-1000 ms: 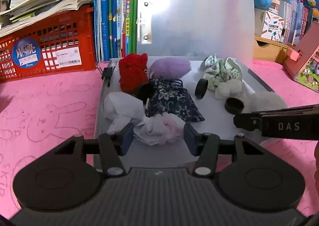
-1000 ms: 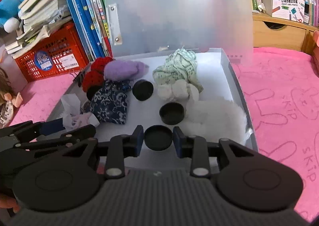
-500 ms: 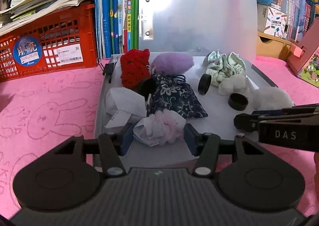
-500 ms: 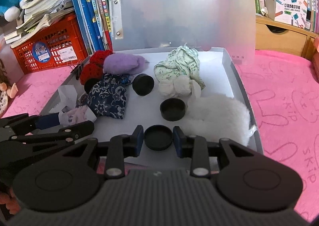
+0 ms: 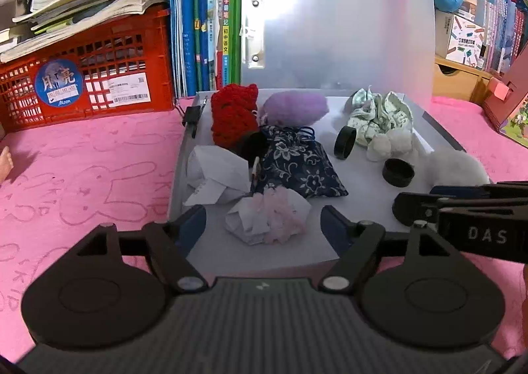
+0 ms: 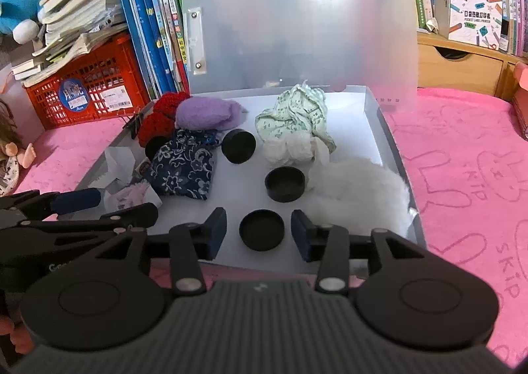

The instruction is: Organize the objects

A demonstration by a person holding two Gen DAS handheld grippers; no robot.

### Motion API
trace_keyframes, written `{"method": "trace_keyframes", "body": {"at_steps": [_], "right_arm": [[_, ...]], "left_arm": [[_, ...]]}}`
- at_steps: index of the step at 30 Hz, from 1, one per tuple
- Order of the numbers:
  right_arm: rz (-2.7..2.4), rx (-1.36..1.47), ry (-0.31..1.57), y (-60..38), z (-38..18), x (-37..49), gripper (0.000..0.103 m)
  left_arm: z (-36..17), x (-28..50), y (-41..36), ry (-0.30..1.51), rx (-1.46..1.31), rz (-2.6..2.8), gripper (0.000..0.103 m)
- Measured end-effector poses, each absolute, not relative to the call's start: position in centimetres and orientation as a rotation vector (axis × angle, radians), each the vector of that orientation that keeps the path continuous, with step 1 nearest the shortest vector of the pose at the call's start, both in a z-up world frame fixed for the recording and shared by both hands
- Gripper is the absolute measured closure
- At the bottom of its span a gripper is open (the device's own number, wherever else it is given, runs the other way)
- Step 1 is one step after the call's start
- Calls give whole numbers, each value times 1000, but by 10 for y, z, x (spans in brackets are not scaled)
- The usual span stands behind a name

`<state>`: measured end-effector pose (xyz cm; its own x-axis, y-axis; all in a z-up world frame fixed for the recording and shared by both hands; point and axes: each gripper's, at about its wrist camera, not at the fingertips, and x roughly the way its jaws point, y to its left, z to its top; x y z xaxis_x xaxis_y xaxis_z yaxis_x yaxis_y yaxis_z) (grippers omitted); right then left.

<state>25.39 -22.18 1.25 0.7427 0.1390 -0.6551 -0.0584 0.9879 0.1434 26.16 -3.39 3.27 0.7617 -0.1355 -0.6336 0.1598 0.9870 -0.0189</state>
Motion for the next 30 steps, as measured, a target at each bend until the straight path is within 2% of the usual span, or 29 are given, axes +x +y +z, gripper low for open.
{"method": "trace_keyframes", "body": {"at_steps": [10,14,30], "right_arm": [[94,79,653,-224,32,232,37],[79,74,625,-227,39,223,34],[18,67,514,-232,51,162,14]], "left_arm": [[49,244,-26,652,11,-135,16],[58,232,-26,604,29,-104,9],[70,166,-4,546,35,-80,6]]}}
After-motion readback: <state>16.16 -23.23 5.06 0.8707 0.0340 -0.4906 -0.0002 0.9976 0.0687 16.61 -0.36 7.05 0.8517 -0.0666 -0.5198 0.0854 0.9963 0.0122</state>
